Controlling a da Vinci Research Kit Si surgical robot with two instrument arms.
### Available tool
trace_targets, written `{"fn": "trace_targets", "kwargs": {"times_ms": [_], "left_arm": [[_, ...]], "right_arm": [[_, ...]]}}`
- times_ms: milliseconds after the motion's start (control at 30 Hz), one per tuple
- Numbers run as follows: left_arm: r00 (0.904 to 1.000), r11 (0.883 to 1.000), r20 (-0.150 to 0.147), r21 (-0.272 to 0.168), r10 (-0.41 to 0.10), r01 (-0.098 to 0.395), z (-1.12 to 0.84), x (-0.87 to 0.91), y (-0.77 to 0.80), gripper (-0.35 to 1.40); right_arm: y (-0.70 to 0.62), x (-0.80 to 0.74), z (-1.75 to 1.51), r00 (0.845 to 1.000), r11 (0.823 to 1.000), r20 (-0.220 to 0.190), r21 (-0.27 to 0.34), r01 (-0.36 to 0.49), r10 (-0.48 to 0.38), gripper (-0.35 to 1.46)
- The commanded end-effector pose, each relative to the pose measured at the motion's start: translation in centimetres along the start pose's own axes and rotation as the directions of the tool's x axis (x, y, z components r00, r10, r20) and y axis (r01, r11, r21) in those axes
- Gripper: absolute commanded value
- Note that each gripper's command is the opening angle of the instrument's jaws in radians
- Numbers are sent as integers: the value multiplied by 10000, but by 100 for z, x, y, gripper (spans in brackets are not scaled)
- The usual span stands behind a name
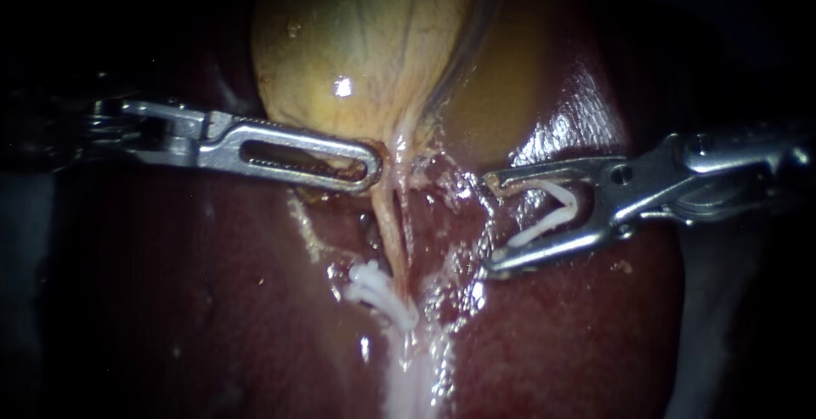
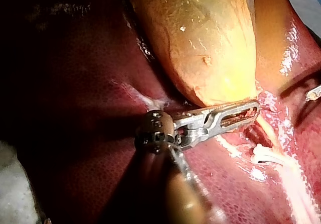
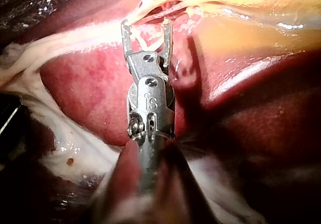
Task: Clipping third clip left tube
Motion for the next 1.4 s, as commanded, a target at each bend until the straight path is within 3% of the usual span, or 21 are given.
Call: {"fn": "trace_targets", "kwargs": {"times_ms": [33, 233, 433, 700, 1133, 1400], "left_arm": [[10000, 10000, -2, -3, 4, -4, 0, 0, 0, -35], [10000, 10000, 19, -30, -26, 26, -6, 1, 9, -35], [9999, 9999, 97, -83, -111, 112, -22, 6, 28, -35], [9995, 9995, -159, -163, -256, 254, -52, 18, 50, -35], [9994, 9996, -254, -166, -228, 224, -57, 21, 52, -35], [9994, 9996, -256, -163, -226, 222, -57, 20, 53, -35]], "right_arm": [[0, 0, 0, 10000, 10000, 0, -4, -2, 2, 50], [0, 0, 0, 10000, 10000, 0, -7, -2, 2, 50], [0, -1, 1, 10000, 10000, 0, -14, -1, 1, 50], [-1, 0, 2, 10000, 10000, 0, -18, -2, 2, 50], [-3, 4, 8, 10000, 10000, -34, -54, -17, 17, 50], [0, 11, 35, 9993, 9992, -131, -199, -341, 338, 50]]}}
